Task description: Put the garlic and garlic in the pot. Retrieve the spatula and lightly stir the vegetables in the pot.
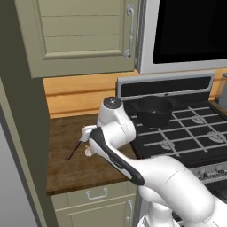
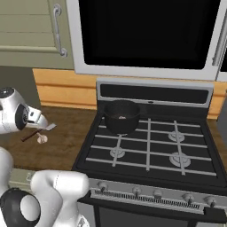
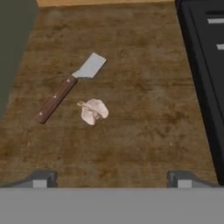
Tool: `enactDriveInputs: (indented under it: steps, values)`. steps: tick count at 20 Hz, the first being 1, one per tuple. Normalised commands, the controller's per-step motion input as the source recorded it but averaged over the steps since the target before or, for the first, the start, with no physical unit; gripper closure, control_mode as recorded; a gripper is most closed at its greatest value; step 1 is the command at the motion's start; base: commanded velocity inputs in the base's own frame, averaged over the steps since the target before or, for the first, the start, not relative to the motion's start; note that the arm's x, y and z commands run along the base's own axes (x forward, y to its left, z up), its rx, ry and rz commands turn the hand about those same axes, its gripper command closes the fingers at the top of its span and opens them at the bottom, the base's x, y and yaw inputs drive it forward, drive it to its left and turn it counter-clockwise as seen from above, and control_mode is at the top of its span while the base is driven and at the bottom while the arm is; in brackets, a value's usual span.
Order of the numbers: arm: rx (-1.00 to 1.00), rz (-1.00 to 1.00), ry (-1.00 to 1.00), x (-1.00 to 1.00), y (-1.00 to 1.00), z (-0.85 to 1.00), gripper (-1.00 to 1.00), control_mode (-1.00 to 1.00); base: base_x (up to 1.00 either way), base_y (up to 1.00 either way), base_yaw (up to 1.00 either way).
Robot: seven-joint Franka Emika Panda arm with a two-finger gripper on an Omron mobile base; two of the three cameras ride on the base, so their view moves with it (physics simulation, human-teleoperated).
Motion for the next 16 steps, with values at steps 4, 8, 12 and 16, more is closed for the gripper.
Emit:
enactDriveInputs:
  steps: [4, 8, 12, 16]
  values:
    - [-0.1, 0.0, 0.14, 0.29, 0.21, -0.81, -1.0, -1.0, 0.0, 0.0, 0.0]
    - [-0.02, 0.01, 0.03, 0.42, 0.23, -0.77, -1.0, -1.0, 0.0, 0.0, 0.0]
    - [-0.01, 0.03, 0.01, 0.5, 0.22, -0.62, -1.0, -1.0, 0.0, 0.0, 0.0]
    - [0.0, 0.02, 0.01, 0.47, 0.12, -0.54, -1.0, -1.0, 0.0, 0.0, 0.0]
